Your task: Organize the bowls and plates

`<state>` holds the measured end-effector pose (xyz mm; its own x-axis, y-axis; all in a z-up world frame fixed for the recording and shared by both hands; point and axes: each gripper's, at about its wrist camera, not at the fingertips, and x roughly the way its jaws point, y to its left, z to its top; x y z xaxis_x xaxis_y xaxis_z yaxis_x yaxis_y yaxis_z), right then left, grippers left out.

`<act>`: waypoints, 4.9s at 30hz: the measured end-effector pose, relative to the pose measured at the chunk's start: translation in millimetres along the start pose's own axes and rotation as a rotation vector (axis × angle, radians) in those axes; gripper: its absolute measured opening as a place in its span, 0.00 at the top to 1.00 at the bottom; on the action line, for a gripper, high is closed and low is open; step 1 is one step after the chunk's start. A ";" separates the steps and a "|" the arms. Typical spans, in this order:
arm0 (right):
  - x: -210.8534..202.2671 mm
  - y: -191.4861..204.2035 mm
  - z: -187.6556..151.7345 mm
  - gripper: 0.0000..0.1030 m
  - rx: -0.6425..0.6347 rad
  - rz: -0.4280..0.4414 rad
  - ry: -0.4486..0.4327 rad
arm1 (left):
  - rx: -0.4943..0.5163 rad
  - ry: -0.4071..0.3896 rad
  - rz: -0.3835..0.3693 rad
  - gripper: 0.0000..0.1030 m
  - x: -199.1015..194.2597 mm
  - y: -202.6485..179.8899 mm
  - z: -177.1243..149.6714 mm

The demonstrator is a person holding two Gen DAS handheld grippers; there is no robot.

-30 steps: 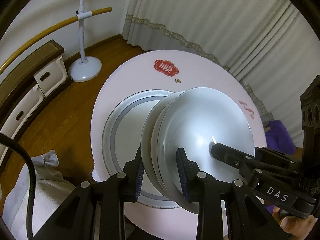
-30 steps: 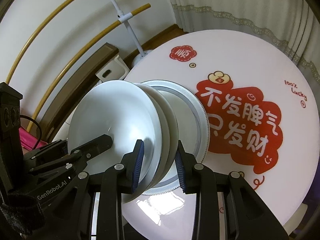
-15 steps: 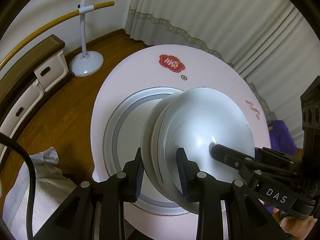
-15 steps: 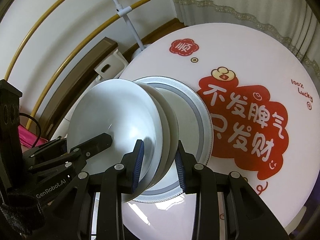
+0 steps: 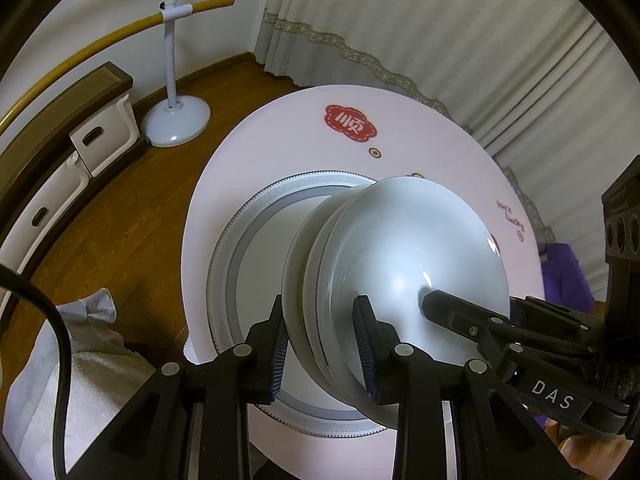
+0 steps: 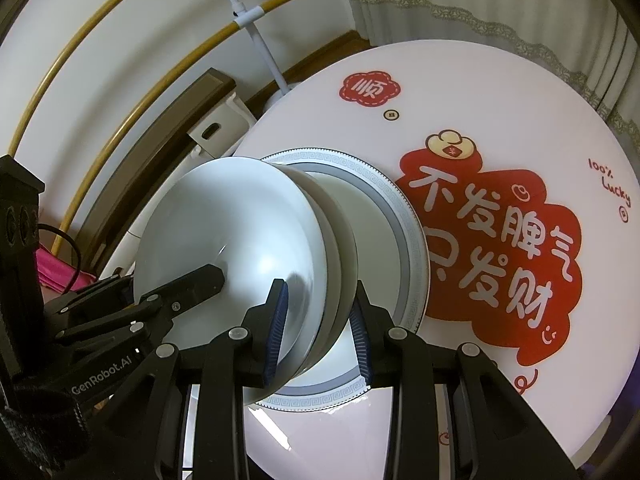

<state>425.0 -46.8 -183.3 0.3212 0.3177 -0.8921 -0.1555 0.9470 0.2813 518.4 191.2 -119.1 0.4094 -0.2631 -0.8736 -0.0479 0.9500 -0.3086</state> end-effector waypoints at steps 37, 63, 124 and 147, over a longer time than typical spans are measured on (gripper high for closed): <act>-151.9 -1.7 -144.8 0.00 -0.069 -0.053 -0.484 | 0.212 -0.561 0.075 0.03 -159.7 -67.8 -189.0; -244.7 -2.8 -291.1 0.00 -0.013 -0.232 -0.828 | 0.319 -0.806 0.022 0.01 -225.0 -112.4 -392.1; -306.9 -34.9 -305.7 0.00 -0.068 -0.226 -0.973 | 0.341 -0.960 0.083 0.01 -171.1 -175.0 -424.5; -308.1 -34.9 -305.2 0.00 -0.068 -0.220 -0.974 | 0.336 -0.970 0.085 0.01 -165.8 -171.7 -428.8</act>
<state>46.4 -192.5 -26.2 0.9698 0.0653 -0.2349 -0.0436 0.9944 0.0965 68.1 -0.4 -82.5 0.9832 -0.0851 -0.1617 0.0848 0.9964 -0.0085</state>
